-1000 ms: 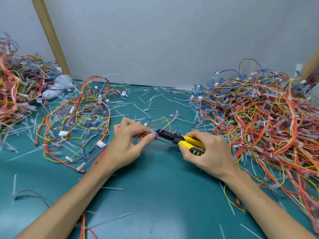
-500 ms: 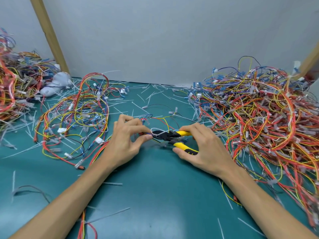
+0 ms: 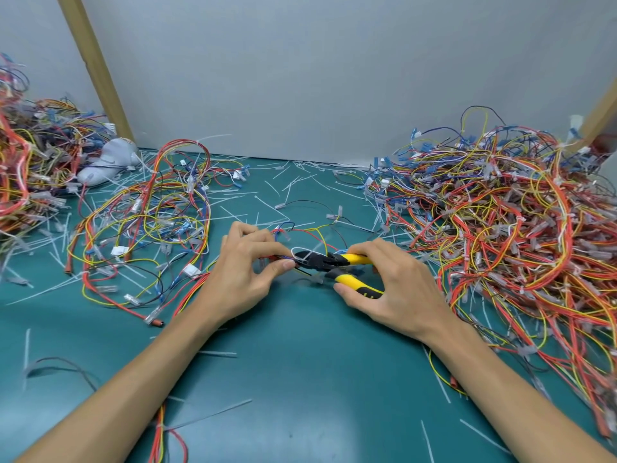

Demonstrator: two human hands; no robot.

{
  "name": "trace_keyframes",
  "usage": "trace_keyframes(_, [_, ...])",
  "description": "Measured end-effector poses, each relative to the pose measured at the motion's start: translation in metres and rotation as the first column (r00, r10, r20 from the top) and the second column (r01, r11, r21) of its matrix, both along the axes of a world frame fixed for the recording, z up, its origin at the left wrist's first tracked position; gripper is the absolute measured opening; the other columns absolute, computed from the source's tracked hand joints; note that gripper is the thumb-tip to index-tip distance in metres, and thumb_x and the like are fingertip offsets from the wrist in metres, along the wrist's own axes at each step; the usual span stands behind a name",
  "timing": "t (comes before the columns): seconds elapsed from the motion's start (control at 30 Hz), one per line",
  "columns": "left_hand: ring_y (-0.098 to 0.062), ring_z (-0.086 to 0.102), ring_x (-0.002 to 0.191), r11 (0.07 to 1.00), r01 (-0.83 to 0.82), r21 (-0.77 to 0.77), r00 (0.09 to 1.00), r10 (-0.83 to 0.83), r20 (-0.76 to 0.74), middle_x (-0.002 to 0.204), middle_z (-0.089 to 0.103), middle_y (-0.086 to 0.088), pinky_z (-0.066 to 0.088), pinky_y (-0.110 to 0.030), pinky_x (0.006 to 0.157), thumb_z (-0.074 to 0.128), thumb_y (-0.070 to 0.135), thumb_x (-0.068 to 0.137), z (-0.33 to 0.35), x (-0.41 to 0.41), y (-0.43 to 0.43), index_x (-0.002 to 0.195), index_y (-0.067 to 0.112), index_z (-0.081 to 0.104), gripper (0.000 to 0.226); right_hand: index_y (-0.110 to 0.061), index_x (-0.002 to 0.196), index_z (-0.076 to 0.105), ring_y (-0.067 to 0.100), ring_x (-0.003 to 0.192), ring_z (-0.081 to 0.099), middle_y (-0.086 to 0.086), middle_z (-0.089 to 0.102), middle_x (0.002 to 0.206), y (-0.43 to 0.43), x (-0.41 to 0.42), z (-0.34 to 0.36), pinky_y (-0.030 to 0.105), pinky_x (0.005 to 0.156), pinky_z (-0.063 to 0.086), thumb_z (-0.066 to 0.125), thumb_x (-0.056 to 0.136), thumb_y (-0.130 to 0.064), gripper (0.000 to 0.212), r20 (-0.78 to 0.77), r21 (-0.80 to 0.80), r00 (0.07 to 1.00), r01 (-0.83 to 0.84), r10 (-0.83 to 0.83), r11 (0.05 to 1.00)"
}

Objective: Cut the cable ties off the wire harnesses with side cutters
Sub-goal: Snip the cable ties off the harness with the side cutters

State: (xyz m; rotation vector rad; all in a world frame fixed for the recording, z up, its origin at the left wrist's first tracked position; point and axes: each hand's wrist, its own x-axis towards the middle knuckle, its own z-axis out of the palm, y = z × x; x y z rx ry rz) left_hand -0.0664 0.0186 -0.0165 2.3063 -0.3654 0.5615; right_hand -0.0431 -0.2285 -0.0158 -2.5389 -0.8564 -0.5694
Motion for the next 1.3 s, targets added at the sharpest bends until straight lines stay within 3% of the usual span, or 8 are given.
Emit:
trace_keyframes(0.13, [-0.018,0.039,0.094,1.0,-0.003,0.0,1.0,0.003,-0.007,0.075,0.056,0.019,0.038,-0.048,0.09,0.073,0.023,0.085,-0.0005,0.0001,-0.0002,0.085,0.028,0.075,0.005,-0.031,0.101,0.062,0.01,0.078,0.058,-0.011,0.063,0.084,0.0007,-0.0006,0.0013,0.032,0.067,0.049,0.062,0.077,-0.058,0.036,0.027,0.03,1.0,0.013,-0.014,0.999])
trace_keyframes(0.3, [-0.018,0.039,0.094,1.0,-0.005,0.005,1.0,0.005,-0.014,0.076,0.056,0.019,0.038,-0.046,0.091,0.073,0.023,0.085,0.0002,-0.0002,0.0003,0.085,0.028,0.075,0.005,-0.03,0.103,0.062,0.009,0.08,0.056,-0.012,0.061,0.088,0.0013,-0.0006,0.0018,0.026,0.068,0.046,0.062,0.078,-0.058,0.038,0.026,0.01,1.0,0.011,-0.011,1.0])
trace_keyframes(0.47, [-0.018,0.039,0.095,1.0,-0.004,0.018,1.0,0.004,-0.015,0.076,0.057,0.018,0.038,-0.046,0.092,0.073,0.023,0.086,-0.0004,-0.0011,0.0001,0.086,0.026,0.075,0.004,-0.034,0.091,0.061,0.004,0.064,0.054,-0.012,0.06,0.071,0.0024,-0.0031,0.0019,0.03,0.059,0.049,0.061,0.075,-0.06,0.031,-0.006,0.048,0.999,0.049,-0.049,0.998])
trace_keyframes(0.63, [-0.018,0.039,0.095,0.999,-0.022,0.024,1.0,0.022,-0.016,0.078,0.057,0.017,0.038,-0.046,0.092,0.072,0.024,0.086,0.0,-0.001,0.0001,0.087,0.026,0.076,0.004,-0.033,0.1,0.061,0.007,0.076,0.057,-0.011,0.062,0.084,0.0032,-0.004,0.0027,0.029,0.067,0.048,0.061,0.077,-0.06,0.035,-0.036,0.019,0.999,0.03,-0.029,0.999])
trace_keyframes(0.83, [-0.019,0.04,0.094,0.999,-0.017,0.05,1.0,0.017,-0.01,0.077,0.057,0.018,0.038,-0.047,0.091,0.072,0.027,0.086,-0.0006,-0.0014,-0.0007,0.088,0.025,0.076,0.005,-0.031,0.084,0.061,0.009,0.059,0.051,-0.011,0.057,0.062,0.0039,-0.0046,0.0028,0.027,0.057,0.042,0.062,0.075,-0.06,0.03,-0.07,0.029,0.995,0.067,-0.065,0.997])
trace_keyframes(1.1, [-0.022,0.041,0.097,0.996,-0.067,0.06,0.998,0.067,-0.009,0.08,0.062,0.007,0.038,-0.048,0.092,0.071,0.027,0.086,-0.0017,0.0,0.0004,0.09,0.02,0.076,0.009,-0.026,0.123,0.063,0.018,0.097,0.059,-0.006,0.065,0.105,0.0012,0.0015,0.0001,0.03,0.082,0.044,0.063,0.074,-0.068,0.065,-0.079,-0.031,0.997,0.017,-0.019,0.999])
trace_keyframes(1.2, [-0.021,0.041,0.096,0.996,-0.062,0.062,0.998,0.063,-0.003,0.079,0.06,0.011,0.039,-0.047,0.091,0.071,0.027,0.086,-0.0016,-0.0004,-0.0003,0.09,0.021,0.077,0.009,-0.025,0.126,0.062,0.019,0.096,0.057,-0.005,0.062,0.106,0.0015,0.0011,-0.0014,0.03,0.083,0.041,0.054,0.084,-0.064,0.059,-0.081,-0.037,0.997,0.008,-0.011,0.999])
trace_keyframes(1.3, [-0.02,0.041,0.095,0.996,-0.054,0.066,0.999,0.054,0.0,0.078,0.058,0.015,0.039,-0.044,0.089,0.071,0.028,0.086,-0.0019,-0.0004,-0.0003,0.09,0.022,0.076,0.009,-0.026,0.119,0.065,0.018,0.086,0.058,-0.004,0.061,0.093,0.0038,-0.0015,-0.0019,0.028,0.071,0.042,0.058,0.09,-0.057,0.043,-0.025,-0.016,0.999,0.043,-0.043,0.999])
